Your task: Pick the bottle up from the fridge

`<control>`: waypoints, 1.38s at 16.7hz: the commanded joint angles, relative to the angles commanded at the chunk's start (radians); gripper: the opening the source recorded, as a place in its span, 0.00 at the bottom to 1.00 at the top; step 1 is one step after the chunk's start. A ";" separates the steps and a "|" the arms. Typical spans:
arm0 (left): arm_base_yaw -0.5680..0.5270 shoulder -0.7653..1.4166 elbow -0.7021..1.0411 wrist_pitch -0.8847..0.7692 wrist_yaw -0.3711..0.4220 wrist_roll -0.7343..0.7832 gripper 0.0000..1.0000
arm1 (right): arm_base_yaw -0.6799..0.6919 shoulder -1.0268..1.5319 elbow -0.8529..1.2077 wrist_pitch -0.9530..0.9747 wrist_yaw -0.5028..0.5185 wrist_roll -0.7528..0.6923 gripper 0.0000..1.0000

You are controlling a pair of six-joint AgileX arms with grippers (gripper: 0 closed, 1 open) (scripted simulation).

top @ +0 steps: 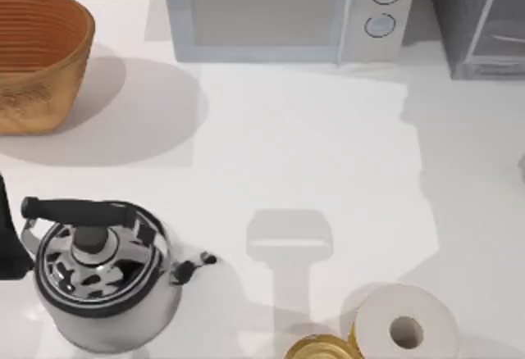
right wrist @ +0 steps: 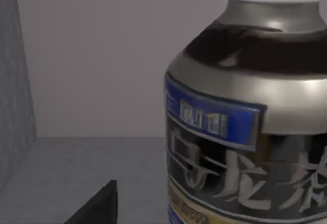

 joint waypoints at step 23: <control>0.000 0.000 0.000 0.000 0.000 0.000 1.00 | 0.021 0.089 0.172 -0.083 0.022 -0.001 0.00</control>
